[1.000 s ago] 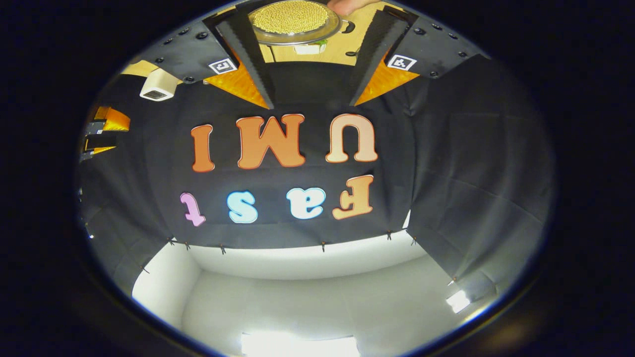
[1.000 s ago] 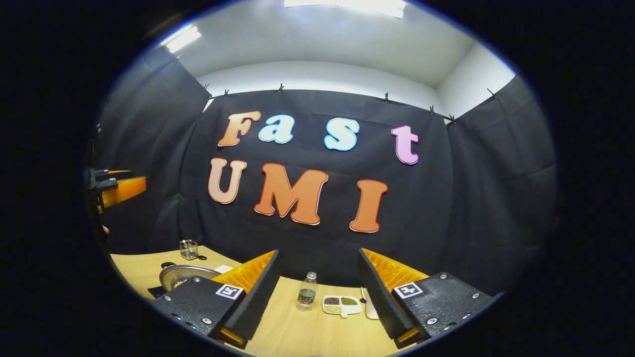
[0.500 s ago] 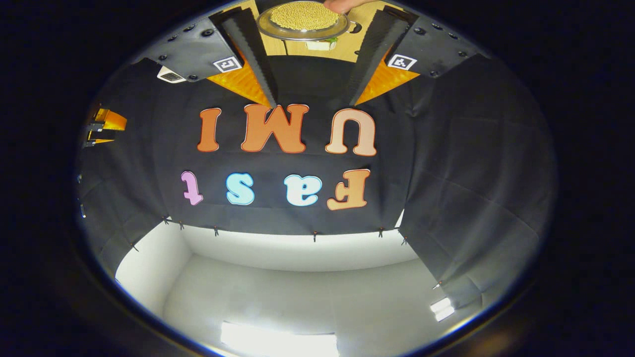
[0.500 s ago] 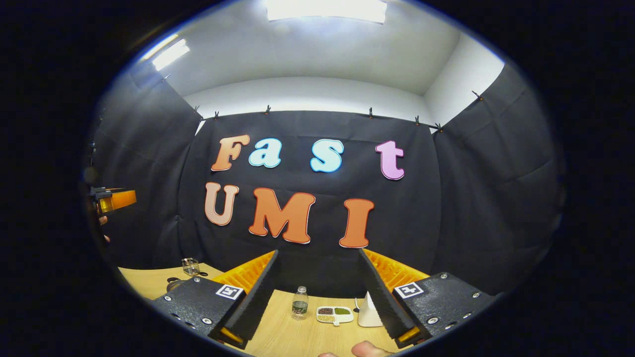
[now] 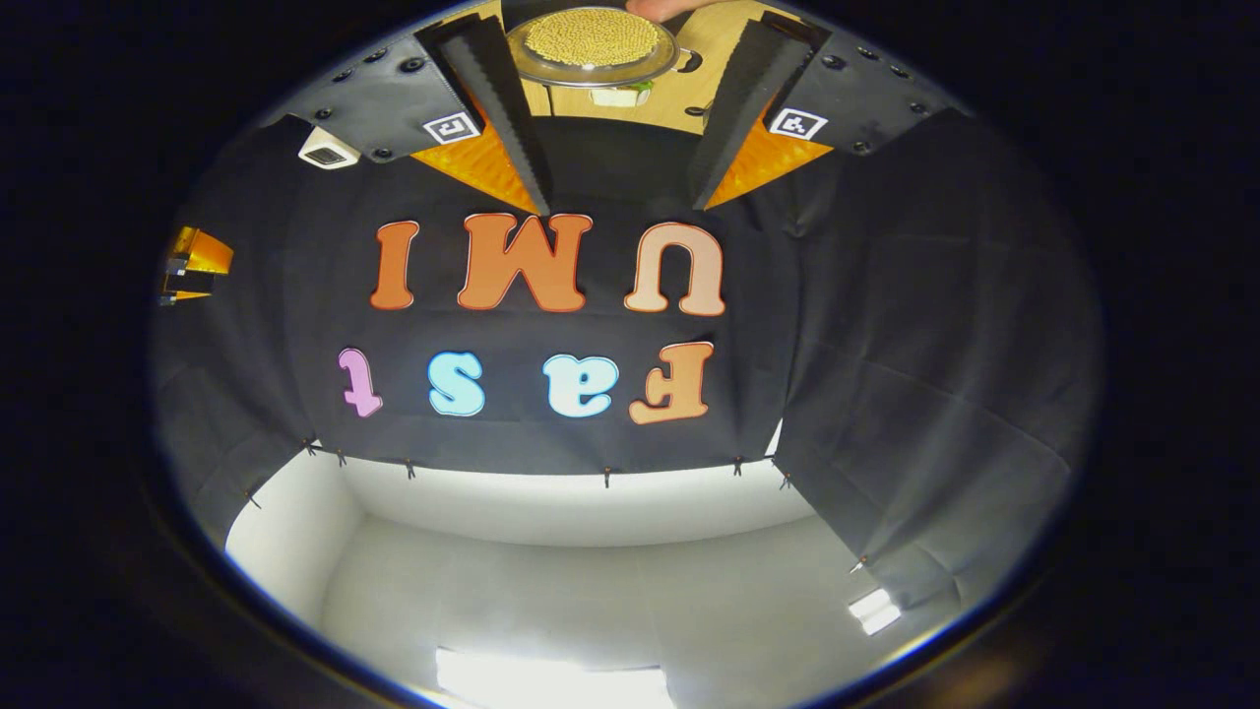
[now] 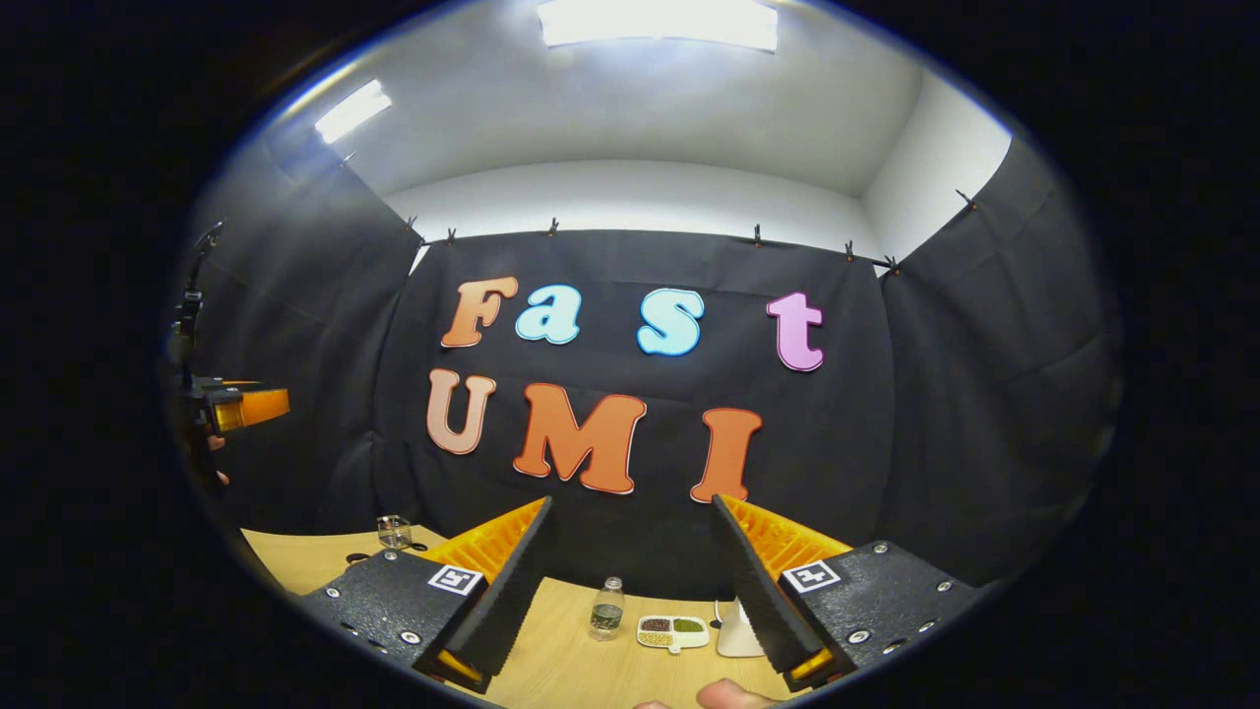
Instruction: First push the handle of the pot to place it horizontally, then grasp the pot with both hands and set it on the induction cooktop.
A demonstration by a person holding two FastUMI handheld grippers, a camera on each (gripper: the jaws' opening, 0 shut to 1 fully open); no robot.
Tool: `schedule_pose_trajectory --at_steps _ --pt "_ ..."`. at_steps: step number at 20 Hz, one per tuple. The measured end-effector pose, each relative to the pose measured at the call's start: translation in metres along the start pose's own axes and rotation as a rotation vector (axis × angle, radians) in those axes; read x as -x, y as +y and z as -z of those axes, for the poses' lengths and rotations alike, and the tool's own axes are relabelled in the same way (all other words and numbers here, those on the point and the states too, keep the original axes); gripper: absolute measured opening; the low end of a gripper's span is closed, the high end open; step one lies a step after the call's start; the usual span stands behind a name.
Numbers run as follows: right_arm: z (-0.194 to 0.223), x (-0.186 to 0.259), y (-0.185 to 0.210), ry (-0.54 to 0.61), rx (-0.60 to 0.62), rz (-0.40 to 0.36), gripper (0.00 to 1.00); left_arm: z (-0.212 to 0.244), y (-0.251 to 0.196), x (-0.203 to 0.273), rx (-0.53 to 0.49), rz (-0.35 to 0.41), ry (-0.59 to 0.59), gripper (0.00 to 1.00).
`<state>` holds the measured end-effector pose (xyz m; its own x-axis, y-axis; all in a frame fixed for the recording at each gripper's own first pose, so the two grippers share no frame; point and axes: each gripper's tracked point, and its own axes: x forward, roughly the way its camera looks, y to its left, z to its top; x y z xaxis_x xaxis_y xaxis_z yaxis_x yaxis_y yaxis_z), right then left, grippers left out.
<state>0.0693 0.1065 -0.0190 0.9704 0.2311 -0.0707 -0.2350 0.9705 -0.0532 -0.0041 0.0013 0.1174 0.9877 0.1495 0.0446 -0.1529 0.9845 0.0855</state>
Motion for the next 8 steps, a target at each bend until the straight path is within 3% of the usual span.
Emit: schedule_pose_trajectory --at_steps 3,8 --pt "-0.006 0.0 0.004 -0.008 -0.014 -0.009 0.95 0.007 -0.004 -0.004 0.006 0.015 0.033 0.94" --pt "-0.004 -0.005 0.005 -0.002 -0.021 -0.006 0.95 0.015 0.006 -0.012 0.029 -0.025 0.053 0.94"
